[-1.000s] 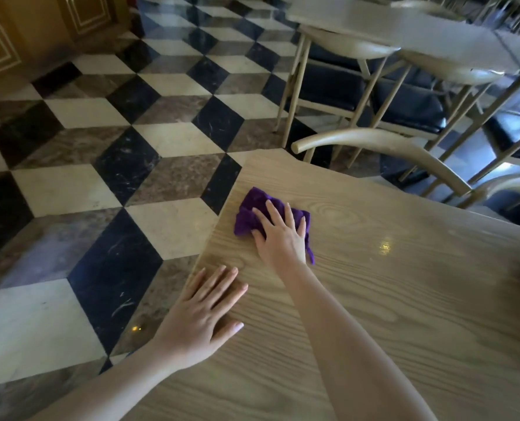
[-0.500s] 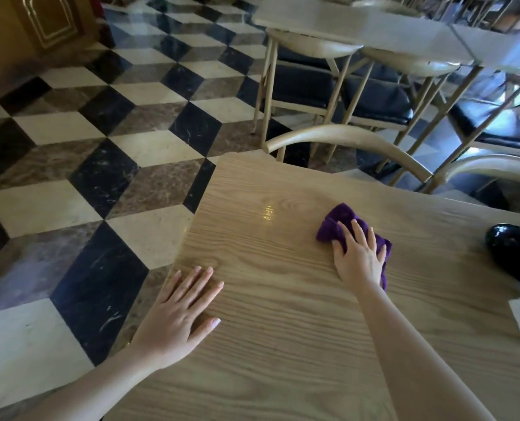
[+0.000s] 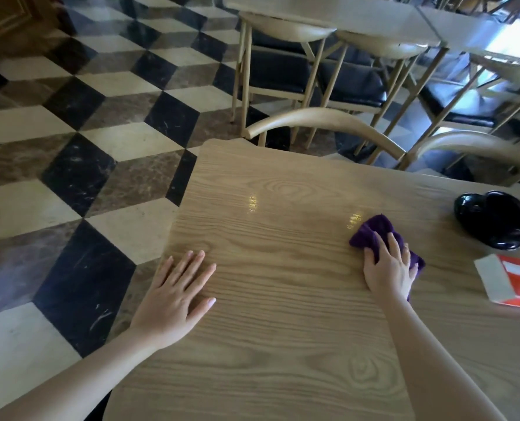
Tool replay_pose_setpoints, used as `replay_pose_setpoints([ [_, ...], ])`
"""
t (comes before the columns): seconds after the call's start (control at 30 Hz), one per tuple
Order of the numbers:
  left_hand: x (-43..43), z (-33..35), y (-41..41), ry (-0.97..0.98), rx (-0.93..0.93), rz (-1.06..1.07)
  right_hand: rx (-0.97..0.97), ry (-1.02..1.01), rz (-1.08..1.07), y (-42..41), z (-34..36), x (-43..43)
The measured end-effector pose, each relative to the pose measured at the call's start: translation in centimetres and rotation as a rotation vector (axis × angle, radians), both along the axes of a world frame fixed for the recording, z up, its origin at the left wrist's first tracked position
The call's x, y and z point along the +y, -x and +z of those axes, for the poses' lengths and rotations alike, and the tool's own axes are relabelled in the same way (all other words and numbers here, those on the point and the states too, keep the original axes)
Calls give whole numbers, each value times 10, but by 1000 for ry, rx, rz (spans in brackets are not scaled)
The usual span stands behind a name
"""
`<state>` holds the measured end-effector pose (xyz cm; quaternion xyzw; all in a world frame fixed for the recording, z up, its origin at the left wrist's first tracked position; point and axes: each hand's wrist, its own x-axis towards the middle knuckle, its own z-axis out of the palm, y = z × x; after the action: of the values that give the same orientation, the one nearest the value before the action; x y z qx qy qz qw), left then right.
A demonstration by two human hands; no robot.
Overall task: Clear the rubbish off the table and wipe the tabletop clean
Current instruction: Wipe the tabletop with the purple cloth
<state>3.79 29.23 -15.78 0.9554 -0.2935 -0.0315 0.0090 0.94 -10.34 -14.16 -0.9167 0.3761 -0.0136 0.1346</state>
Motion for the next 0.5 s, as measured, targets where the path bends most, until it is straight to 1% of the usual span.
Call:
replay_pose_setpoints([
  [0.13, -1, -1, 1, -4, -17, 1, 27, -47, -132, 1, -2, 22],
  [0.23, -2, -1, 1, -4, -26, 6, 43, -68, -165, -8, -2, 49],
  [0.4, -1, -3, 0, 0, -10, 0, 46, -85, -92, -31, -1, 110],
  [0.5, 0, -3, 0, 7, 1, 11, 56, -95, 55, -52, 0, 155],
])
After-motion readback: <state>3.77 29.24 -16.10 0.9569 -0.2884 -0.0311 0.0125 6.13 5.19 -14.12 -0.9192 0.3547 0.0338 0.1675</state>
